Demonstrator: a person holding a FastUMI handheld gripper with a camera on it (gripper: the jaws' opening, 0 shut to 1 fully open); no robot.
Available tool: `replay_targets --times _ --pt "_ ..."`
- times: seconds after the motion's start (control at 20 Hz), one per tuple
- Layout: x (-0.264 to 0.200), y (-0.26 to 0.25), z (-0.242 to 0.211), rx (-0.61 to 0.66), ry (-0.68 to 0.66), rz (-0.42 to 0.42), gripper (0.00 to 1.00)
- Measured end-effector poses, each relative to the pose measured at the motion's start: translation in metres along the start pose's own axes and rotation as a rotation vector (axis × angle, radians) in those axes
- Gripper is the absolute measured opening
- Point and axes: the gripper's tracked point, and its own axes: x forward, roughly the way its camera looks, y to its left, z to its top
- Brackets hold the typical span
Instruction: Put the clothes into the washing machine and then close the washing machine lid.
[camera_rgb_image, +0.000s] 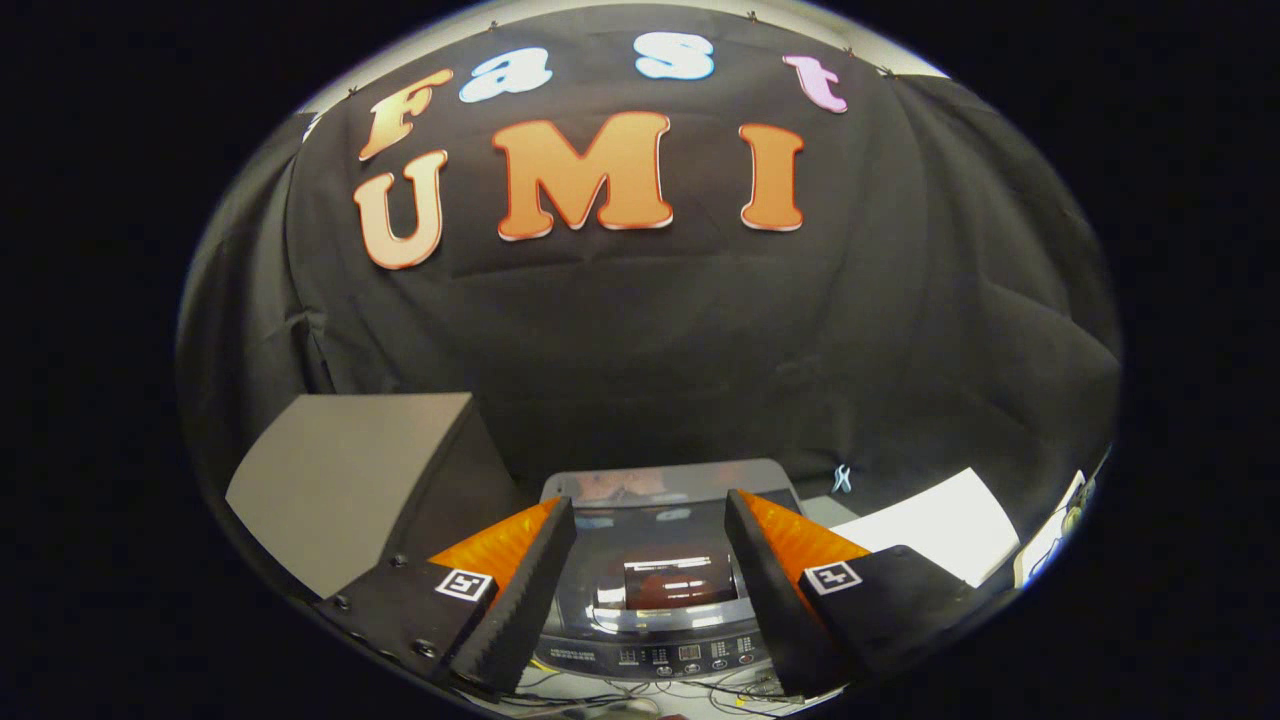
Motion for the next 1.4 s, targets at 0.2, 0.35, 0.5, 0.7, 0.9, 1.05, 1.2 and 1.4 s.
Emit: replay_targets --times 0.2,0.35,0.5,0.7,0.9,1.05,1.2,1.4 --pt "-0.038 0.013 0.046 0.009 -0.114 -0.021 0.97" --pt "-0.07 0.023 0.075 0.028 -0.184 -0.024 0.97" --pt "-0.099 0.024 0.096 0.03 -0.239 -0.042 0.97" --pt "-0.125 0.028 0.114 0.043 -0.268 -0.055 0.97" --pt "-0.145 0.034 0.131 0.043 -0.303 -0.06 0.98" --pt "-0.159 0.036 0.146 0.036 -0.331 -0.065 0.98" --pt "-0.169 0.041 0.158 0.026 -0.348 -0.063 0.98" --pt "-0.171 0.046 0.165 0.025 -0.353 -0.059 0.98"
